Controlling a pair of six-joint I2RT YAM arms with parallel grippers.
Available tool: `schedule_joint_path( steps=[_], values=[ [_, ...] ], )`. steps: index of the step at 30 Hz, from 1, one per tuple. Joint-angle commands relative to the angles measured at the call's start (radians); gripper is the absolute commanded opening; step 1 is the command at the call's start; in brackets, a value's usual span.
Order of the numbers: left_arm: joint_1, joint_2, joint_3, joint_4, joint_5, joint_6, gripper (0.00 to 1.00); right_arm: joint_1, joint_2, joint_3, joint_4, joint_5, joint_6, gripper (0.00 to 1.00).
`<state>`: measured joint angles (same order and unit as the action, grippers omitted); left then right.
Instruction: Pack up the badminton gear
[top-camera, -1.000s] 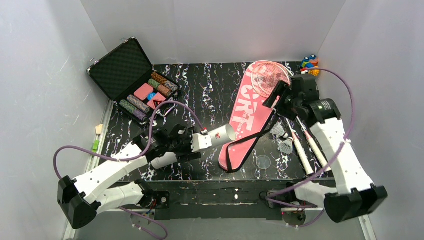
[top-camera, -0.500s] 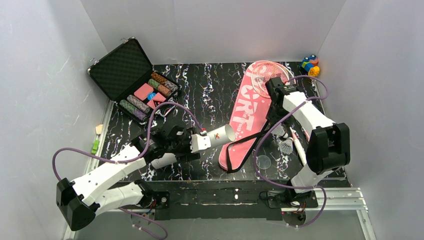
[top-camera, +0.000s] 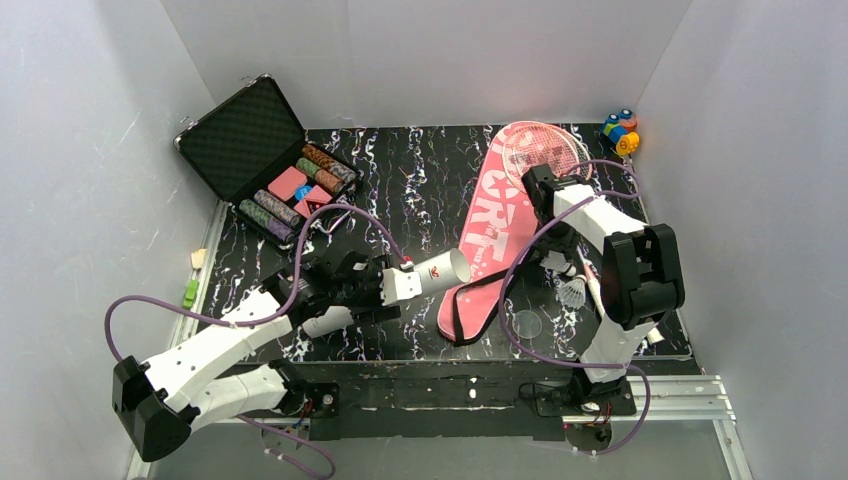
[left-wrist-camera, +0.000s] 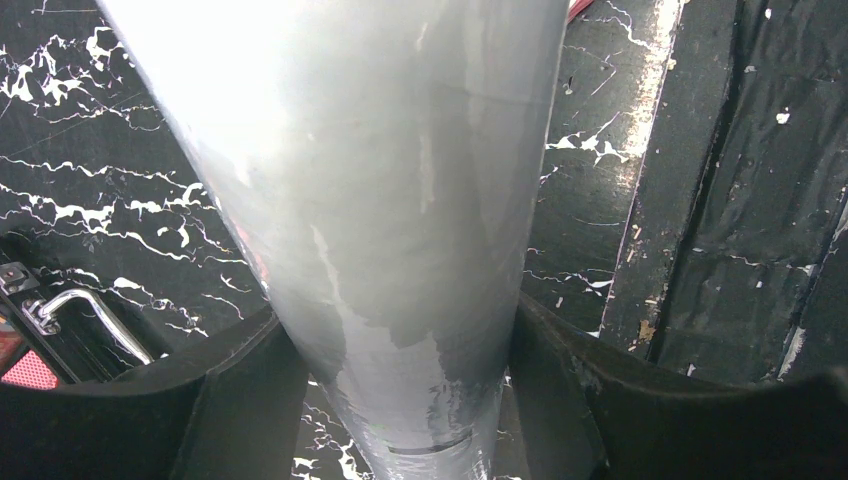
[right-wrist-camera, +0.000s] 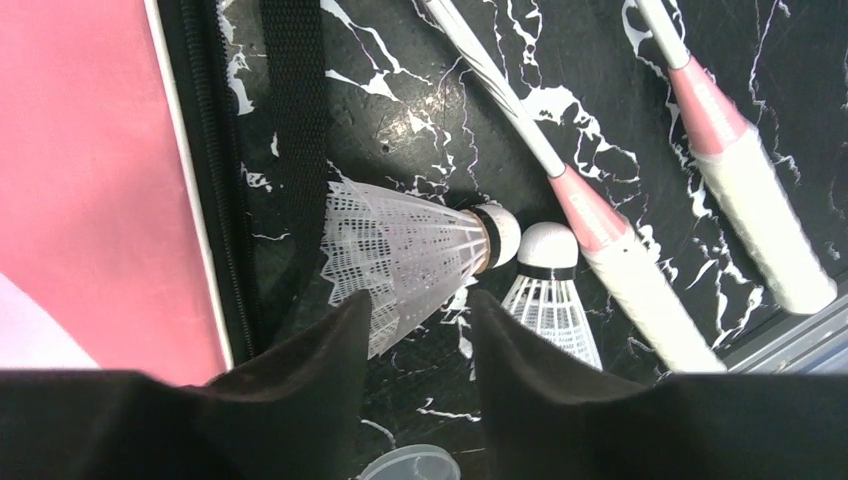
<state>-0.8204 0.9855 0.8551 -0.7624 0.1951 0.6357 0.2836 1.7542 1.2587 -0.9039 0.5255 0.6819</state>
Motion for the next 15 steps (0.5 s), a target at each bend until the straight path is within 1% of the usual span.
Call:
schedule_joint_path(
  steps=[1,2,4,10,15],
  values=[
    [-0.005,-0.017,0.013,0.028,0.018,0.000,0.48,0.003,-0.029,-0.037,0.026,0.037,0.010,0.40],
    [-0.005,-0.016,0.012,0.029,0.017,0.001,0.48,0.003,-0.032,-0.038,0.024,0.040,0.009,0.35],
    [-0.006,-0.012,0.020,0.029,0.015,0.004,0.48,0.003,-0.040,-0.041,0.018,0.044,0.007,0.28],
    [-0.005,-0.010,0.021,0.026,0.012,0.003,0.48,0.012,-0.099,-0.024,0.004,0.026,0.003,0.13],
    [-0.005,-0.006,0.022,0.026,0.001,0.003,0.48,0.070,-0.199,0.063,-0.072,-0.020,-0.008,0.05]
  ],
)
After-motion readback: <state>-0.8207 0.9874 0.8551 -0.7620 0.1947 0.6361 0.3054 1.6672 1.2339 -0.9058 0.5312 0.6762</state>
